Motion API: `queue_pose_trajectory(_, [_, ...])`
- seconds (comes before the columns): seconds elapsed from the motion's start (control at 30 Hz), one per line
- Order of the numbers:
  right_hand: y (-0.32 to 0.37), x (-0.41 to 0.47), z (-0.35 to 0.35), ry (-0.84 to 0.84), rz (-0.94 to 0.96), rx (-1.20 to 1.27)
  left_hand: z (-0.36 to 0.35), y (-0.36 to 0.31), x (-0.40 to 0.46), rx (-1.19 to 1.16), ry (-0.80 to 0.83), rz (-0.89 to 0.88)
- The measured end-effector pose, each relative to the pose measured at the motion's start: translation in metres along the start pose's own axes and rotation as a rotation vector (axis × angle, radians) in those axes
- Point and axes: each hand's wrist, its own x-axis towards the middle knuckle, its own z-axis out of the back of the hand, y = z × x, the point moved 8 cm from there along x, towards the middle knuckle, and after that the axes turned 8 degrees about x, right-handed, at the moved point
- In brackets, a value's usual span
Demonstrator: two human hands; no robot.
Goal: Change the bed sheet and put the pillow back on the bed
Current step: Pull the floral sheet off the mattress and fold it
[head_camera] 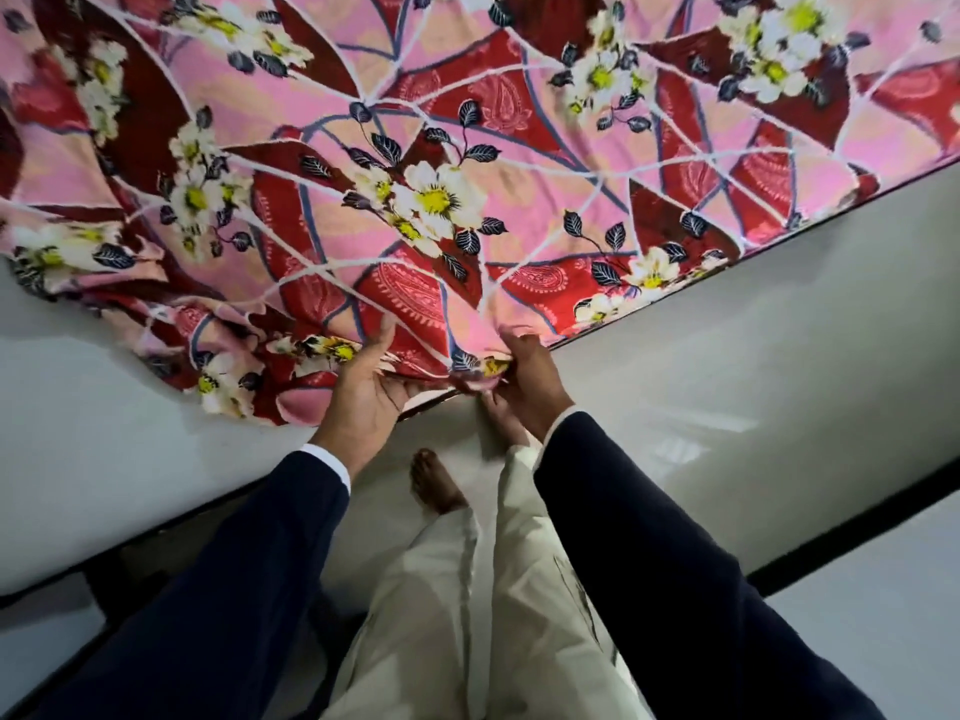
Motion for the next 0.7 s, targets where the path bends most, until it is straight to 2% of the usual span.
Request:
queue_pose_trajectory(0.13, [0.02,-0.051,-0.002,0.202,0.04,-0.138,-0.021,0.033,-0.001,0.329,0.173,0.066])
queue_pose_trajectory(0.2, [0.041,-0.069,-0.004,0.281,0.069,-0.203,-0.052,0.044,-0.003,0.333,0.277,0.103])
queue_pose_trajectory(0.27, [0.06,-0.072,-0.004,0.321,0.096,-0.352,-0.091,0.043,-0.001,0.231,0.31,0.151])
queue_pose_trajectory(0.37, [0.083,-0.06,0.005,0.332,0.097,-0.565,-0.118,0.03,0.02,0.222,0.067,0.135])
queue_pose_trajectory(0.43, [0.09,-0.04,0.03,0.313,0.023,-0.565,-0.125,0.022,0.035,0.229,-0.001,0.112])
queue_pose_trajectory(0.5, [0.092,-0.019,0.068,0.209,-0.078,-0.351,-0.134,0.016,0.041,0.181,0.018,0.098])
queue_pose_trajectory(0.57, [0.094,0.001,0.101,0.1,-0.132,0.008,-0.136,0.013,0.044,0.177,0.025,0.13])
queue_pose_trajectory(0.63, [0.105,0.021,0.121,0.012,-0.1,0.327,-0.132,0.016,0.045,0.164,0.046,0.181])
queue_pose_trajectory(0.7, [0.12,0.039,0.132,-0.102,-0.042,0.467,-0.124,0.021,0.047,0.15,0.024,0.219])
